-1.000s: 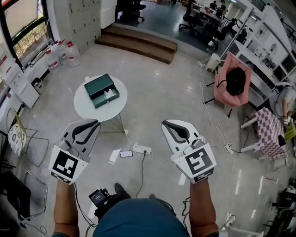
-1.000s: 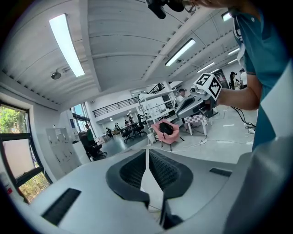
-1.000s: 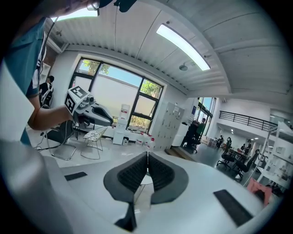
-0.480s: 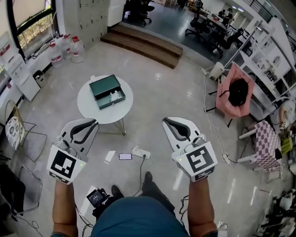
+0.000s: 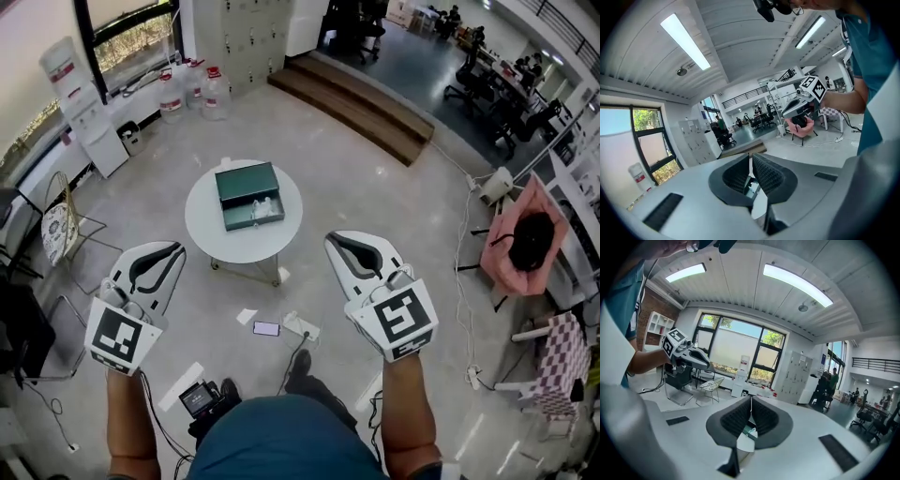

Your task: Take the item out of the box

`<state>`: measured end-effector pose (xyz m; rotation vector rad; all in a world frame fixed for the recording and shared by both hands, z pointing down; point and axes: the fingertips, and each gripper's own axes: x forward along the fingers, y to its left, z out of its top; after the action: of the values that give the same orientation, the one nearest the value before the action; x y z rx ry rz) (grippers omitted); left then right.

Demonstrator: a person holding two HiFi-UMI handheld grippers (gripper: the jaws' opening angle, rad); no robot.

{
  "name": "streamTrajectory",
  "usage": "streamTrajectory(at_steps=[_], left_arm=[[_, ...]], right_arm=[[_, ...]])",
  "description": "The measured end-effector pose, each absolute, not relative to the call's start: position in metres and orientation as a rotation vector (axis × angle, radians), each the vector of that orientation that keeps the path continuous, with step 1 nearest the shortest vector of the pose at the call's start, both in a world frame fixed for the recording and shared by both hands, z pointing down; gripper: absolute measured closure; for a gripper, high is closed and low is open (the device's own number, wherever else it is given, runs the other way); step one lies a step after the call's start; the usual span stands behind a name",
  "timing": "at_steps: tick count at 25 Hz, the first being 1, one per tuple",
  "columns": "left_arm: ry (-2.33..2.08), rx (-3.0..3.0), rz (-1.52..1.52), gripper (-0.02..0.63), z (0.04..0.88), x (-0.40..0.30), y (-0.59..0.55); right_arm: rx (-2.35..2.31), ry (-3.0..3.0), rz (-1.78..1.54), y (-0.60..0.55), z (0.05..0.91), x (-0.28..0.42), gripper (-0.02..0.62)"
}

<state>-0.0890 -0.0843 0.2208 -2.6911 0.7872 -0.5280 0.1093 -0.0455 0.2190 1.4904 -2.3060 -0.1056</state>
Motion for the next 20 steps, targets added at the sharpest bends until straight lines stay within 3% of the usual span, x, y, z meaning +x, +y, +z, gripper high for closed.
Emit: streamTrajectory(at_steps=[10, 20], left_arm=[[0.898, -2.654, -0.613, 0.568, 0.229, 0.032, -0.098], [0.898, -2.647, -0.646, 0.568, 0.231, 0.079, -0.116]], right_arm=[[1.372, -2.409, -0.085, -0.075, 0.24, 0.225, 0.557], [1.378, -2.43, -0.074, -0.093, 0.244, 0.272, 0.557]])
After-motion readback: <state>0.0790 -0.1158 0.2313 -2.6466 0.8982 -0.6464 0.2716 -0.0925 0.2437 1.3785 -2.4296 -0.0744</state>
